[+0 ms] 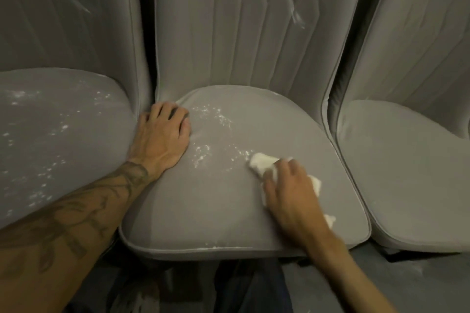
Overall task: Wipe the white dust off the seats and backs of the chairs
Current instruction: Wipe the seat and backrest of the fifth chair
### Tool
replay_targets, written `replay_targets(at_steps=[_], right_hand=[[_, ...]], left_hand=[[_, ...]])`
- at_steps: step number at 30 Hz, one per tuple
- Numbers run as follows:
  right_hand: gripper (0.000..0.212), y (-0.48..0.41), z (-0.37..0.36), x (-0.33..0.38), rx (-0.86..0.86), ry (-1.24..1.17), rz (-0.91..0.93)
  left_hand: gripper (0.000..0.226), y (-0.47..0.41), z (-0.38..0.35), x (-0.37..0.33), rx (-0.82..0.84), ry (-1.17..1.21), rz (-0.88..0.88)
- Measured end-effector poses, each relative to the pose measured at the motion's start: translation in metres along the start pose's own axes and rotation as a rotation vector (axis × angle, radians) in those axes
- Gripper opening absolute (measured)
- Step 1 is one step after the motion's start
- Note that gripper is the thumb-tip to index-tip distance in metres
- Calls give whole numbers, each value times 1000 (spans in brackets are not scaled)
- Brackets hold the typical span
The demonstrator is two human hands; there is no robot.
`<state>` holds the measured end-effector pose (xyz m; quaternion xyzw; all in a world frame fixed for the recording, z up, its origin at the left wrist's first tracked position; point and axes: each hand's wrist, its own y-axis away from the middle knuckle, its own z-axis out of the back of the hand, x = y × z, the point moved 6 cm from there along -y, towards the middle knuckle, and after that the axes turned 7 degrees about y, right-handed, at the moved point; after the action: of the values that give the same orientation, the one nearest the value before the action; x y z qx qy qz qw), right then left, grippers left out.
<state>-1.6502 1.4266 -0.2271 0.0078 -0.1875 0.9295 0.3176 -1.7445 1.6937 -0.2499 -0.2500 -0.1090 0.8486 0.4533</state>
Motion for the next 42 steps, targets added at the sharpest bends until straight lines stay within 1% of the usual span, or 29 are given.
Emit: replay_targets(at_steps=[2,3,4,6,8,10,11,12,14,15,16,18,20,21,23,24,25,28,29,30,31,32,34,35,36,37,38,39,42], right_hand=[[14,-18,0,-31,-16,-46,-181],[16,-23,-4,-32,-21,-55,-240],[17,-27,-9,-22,-21,-50,-251],[22,-26,-22,17,54,-70,-173],[25,-17,-27,48,100,-133,5],[21,-16,-20,42,90,-155,141],[19,-21,-17,26,79,-132,142],[18,-29,-15,6,64,-98,91],[21,-52,-15,-33,34,-55,-110],[24,-62,-17,-42,34,-31,-202],[25,-71,-20,-39,33,-1,-233],[22,-76,-25,-5,27,-29,-148],[16,-62,-27,38,25,-105,40],[17,-50,-30,51,69,-134,120],[22,-40,-27,50,112,-158,241],[22,-45,-25,36,94,-139,248],[21,-54,-25,18,67,-111,200],[25,-96,-29,-40,27,-46,-159],[28,-105,-31,-46,28,-16,-241],[29,-109,-35,-40,31,7,-260],[28,-109,-39,-25,46,13,-233],[25,-104,-40,-2,48,-11,-153],[17,-81,-40,46,42,-83,106],[16,-67,-40,60,56,-106,217],[18,-59,-37,63,92,-145,281],[20,-60,-33,56,105,-177,300],[21,-67,-32,42,95,-178,275],[22,-78,-33,25,85,-156,204],[27,-117,-40,-25,86,-58,-152]], left_hand=[[33,0,1,-1,-4,-5,0],[33,0,1,-1,-4,-5,2],[32,0,1,-1,-2,-6,4],[32,0,0,1,2,-7,4],[33,-1,-1,2,2,-3,-8],[33,-1,-2,3,-5,-1,-10],[33,-1,-2,3,-12,-2,-12],[32,0,-2,3,-18,-5,-15],[31,0,-1,2,-22,-10,-17],[31,-1,-1,2,-18,-9,-16],[31,-1,-1,2,-14,-8,-17],[32,-1,-1,2,-10,-11,-14],[32,-1,-1,3,-5,-13,-10],[32,-1,-2,4,-3,-7,-9],[31,-1,-3,4,-6,0,-6],[31,-1,-3,4,-9,1,-7],[31,-1,-3,4,-10,2,-8],[31,0,-1,3,-10,-3,-3],[31,-1,-1,3,-10,-4,-4],[31,-1,-1,2,-10,-5,-2],[31,-1,0,2,-9,-6,1],[31,-1,-1,2,-8,-4,6],[32,-1,-1,3,-6,-1,12],[33,-1,-2,4,-2,1,14],[34,-1,-2,4,2,3,14],[34,-1,-2,3,5,5,14],[34,-1,-2,4,6,8,14],[34,-1,-2,4,5,10,15],[33,-1,-2,3,-8,7,15]])
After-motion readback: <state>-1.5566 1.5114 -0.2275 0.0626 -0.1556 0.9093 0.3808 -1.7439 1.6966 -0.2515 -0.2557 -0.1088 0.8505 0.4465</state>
